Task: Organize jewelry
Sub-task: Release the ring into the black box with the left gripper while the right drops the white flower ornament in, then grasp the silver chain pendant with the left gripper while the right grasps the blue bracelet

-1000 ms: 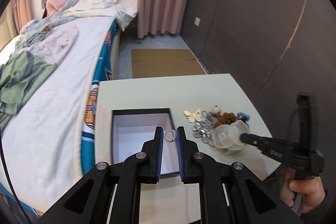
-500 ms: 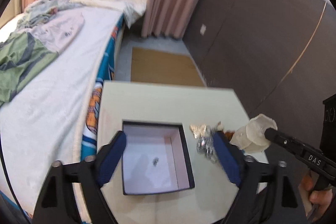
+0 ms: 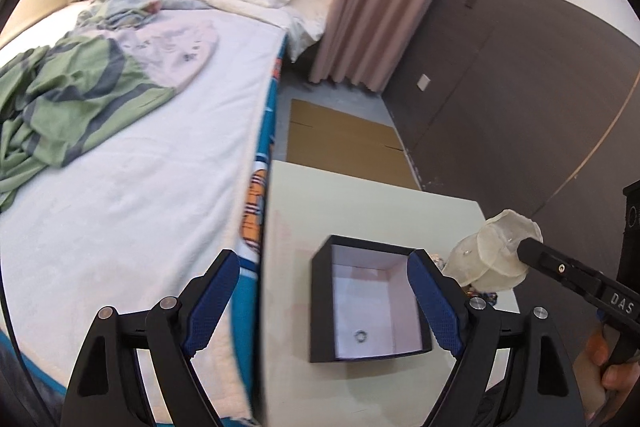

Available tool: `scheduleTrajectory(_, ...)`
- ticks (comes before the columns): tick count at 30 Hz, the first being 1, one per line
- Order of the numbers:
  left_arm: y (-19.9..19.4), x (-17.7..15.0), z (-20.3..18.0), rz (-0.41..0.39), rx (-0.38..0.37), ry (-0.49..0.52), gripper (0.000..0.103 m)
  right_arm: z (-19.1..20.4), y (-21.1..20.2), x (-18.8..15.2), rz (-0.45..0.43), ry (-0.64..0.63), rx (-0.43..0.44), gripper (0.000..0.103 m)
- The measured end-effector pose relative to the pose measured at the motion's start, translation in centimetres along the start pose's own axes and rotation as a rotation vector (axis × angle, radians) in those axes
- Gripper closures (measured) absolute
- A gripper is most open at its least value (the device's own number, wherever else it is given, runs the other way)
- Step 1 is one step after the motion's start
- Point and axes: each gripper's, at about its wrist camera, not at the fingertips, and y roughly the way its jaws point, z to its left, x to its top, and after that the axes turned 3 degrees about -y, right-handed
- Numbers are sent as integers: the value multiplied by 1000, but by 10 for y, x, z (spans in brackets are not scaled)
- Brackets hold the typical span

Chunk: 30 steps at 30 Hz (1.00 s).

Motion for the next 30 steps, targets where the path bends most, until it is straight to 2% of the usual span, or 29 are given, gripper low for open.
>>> scheduleTrajectory(2, -2, -1, 5, -1, 6, -10, 17, 6, 10, -1, 34, -1, 33, 99)
scheduleTrajectory(3, -4, -1, 8, -1, 8, -14, 17, 7, 16, -1, 65, 3, 25, 92)
scheduleTrajectory(4, -4, -1, 9, -1, 9, -15, 17, 7, 21, -2, 88, 9, 9, 70)
scheduleTrajectory(5, -5, -1, 9, -1, 9, -14, 17, 5, 23, -4, 90, 19, -9, 54)
scheduleTrajectory(6, -5, -2, 8, -1, 9, -9, 17, 3, 20, -6, 67, 30, -24, 33)
scheduleTrajectory(7, -6, -2, 8, 0, 9, -4, 17, 0, 17, -7, 51, 37, -30, 30)
scheduleTrajectory(10, -4, -3, 2, 7, 6, 14, 17, -12, 9, -11, 50, 69, -36, 30)
scheduleTrajectory(13, -2, -5, -9, 20, -12, 35, 17, -25, -2, -15, 34, 87, -77, 30)
scheduleTrajectory(22, 10, -13, -65, 52, -35, 156, 17, -73, -37, -33, 2, 177, -164, 30)
scheduleTrajectory(30, 34, -24, -119, 153, -54, 276, 17, -114, -59, -49, -21, 265, -196, 30)
